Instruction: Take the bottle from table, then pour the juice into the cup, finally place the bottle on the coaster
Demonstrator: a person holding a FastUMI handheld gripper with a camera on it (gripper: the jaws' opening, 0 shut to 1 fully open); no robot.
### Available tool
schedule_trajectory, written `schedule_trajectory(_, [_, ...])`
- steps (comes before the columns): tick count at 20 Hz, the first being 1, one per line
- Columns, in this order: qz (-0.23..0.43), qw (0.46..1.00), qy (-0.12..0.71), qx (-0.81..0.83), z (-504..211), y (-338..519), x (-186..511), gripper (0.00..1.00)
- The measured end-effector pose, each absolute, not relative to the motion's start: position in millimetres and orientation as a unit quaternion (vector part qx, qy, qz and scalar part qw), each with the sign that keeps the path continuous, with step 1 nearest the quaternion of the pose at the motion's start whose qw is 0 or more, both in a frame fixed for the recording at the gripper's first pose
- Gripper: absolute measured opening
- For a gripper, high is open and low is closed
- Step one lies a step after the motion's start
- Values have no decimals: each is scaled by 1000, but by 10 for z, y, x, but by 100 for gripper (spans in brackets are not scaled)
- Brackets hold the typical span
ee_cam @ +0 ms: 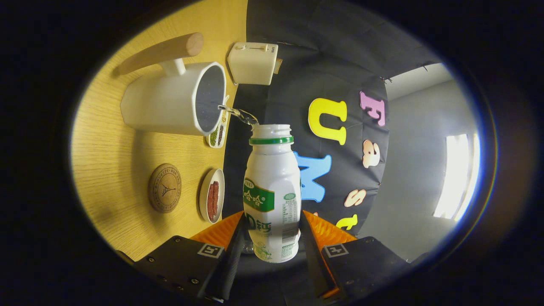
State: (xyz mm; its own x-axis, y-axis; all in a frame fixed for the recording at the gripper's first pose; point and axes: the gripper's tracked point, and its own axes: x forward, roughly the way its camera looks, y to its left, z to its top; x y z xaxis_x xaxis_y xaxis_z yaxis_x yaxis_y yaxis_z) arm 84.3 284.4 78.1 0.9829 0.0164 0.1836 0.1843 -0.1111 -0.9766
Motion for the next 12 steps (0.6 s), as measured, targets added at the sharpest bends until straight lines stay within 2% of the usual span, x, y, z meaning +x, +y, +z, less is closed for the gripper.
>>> schedule_trajectory(12, [-65, 651, -73, -753, 832, 2894, 854, 71])
